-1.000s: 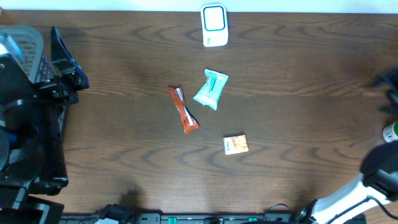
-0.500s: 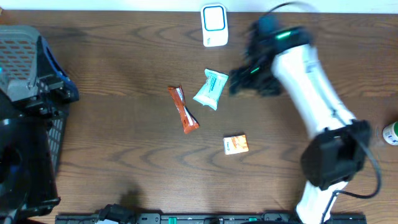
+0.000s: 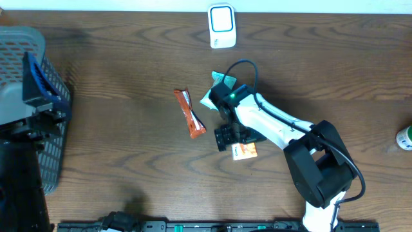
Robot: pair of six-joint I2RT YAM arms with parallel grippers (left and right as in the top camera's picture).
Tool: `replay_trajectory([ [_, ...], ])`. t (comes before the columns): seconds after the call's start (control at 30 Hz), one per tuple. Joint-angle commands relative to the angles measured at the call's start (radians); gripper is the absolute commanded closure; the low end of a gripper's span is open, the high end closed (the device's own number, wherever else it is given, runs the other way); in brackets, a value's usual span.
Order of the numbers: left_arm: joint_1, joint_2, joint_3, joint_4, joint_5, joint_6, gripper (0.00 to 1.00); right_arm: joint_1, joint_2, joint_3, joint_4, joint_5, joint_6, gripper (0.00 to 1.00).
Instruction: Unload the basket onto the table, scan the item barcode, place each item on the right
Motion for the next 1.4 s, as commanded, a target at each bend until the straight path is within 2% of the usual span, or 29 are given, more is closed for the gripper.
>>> replay_trajectory([
  [0.0, 0.005, -0.005, -0.006, 0.002, -0.002, -0.009, 0.07, 0.004, -0.002, -0.02, 0.007, 0.024, 0.032, 0.01],
  [0.27, 0.005, -0.005, -0.006, 0.002, -0.002, -0.009, 0.07, 0.004, -0.002, -0.124, 0.114, 0.031, 0.033, 0.01],
  [0.37, 0.005, -0.005, -0.006, 0.002, -0.002, -0.009, 0.07, 0.004, -0.002, -0.13, 0.122, 0.027, 0.033, 0.09],
  [0.47, 0.005, -0.005, -0.006, 0.002, -0.002, -0.009, 0.07, 0.004, -0.002, -0.129, 0.122, 0.018, 0.033, 0.25],
  [0.63, 0.005, -0.005, -0.006, 0.002, -0.001, -0.009, 0.07, 0.003, -0.003, -0.129, 0.122, 0.016, 0.033, 0.29],
  [0.8, 0.005, -0.005, -0.006, -0.002, -0.002, -0.009, 0.07, -0.014, -0.006, -0.116, 0.108, -0.044, 0.033, 0.39],
  [1.2, 0.005, -0.005, -0.032, 0.01, -0.001, -0.009, 0.07, -0.113, -0.007, 0.049, -0.096, -0.301, 0.002, 0.39],
  [1.37, 0.005, -0.005, -0.082, 0.047, -0.001, -0.009, 0.07, -0.161, -0.007, 0.144, -0.232, -0.415, -0.07, 0.39],
])
